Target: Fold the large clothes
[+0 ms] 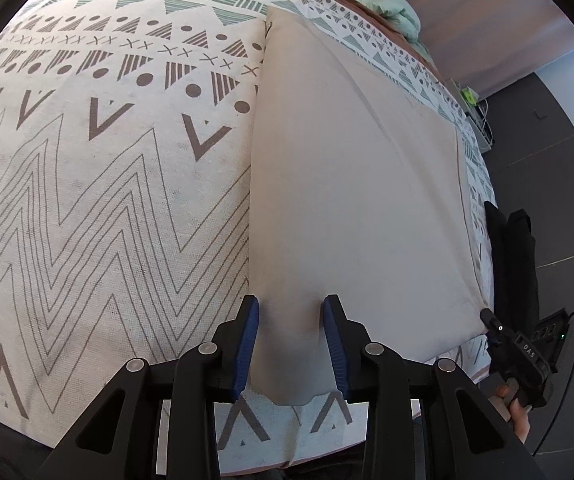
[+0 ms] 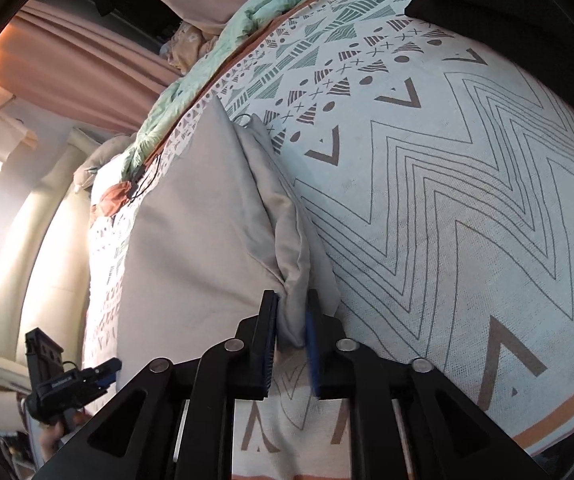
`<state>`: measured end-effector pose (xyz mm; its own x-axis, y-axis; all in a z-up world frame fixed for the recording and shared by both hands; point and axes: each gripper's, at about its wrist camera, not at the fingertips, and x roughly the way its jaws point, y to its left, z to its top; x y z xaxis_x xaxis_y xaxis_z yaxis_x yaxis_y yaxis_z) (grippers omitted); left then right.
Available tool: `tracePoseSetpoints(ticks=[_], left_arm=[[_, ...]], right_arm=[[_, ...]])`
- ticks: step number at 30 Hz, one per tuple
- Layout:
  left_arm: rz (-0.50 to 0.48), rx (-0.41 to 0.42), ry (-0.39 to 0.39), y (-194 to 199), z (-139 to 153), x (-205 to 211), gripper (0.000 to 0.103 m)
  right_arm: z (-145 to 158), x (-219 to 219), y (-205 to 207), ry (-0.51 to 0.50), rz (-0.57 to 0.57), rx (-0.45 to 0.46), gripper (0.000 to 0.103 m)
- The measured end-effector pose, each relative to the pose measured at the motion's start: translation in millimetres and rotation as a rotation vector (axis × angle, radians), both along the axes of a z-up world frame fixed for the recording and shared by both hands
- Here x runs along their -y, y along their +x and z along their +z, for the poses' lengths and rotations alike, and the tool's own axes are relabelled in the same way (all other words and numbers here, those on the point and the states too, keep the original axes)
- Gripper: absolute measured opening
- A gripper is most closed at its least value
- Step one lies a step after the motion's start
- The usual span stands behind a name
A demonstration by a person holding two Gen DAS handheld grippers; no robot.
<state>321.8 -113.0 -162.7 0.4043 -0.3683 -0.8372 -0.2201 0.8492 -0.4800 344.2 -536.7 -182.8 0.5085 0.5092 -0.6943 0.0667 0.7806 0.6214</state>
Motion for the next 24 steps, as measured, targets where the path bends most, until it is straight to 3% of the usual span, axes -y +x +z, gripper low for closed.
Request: tracePoseSetpoints(ticks=[3,4,11,16,21,24], left_arm=[[0.000,0.002,0.004,-0.3,0.5,1.2,0.035],[0.002,0.001,0.002,-0.5,0.3,1.3,0.035],[0.012,-0.008,-0.005,-6.1,-1.8,1.5,0.038],[0.024,-0.018,-0.022,-6.3,-9.6,2.3,0.047],[0.036,-0.026,-0.048,-2.2,-18.1,3.6,0.046],[0.023,-0.021,-0.042,-1.3,-16.2,6.5,0.035]], right_arm=[[1.1,5.3,-1.0,-0.022,-0.013,-0.003,0.056],[-1.3,6.8,0.1,-0.011,-0.012,-0.012,0.059],[-27.8,-1.8,18.2,0.093,0.040,-0.081,0.059],[-31.9,-12.5,28.6,0.113,0.066,-0.094,0.058],[-31.9,-22.0,32.7,0.083,0.109,-0.102,0.046],[-34.7,-16.1,29.0,0.123,0.088,-0.111,0.034]])
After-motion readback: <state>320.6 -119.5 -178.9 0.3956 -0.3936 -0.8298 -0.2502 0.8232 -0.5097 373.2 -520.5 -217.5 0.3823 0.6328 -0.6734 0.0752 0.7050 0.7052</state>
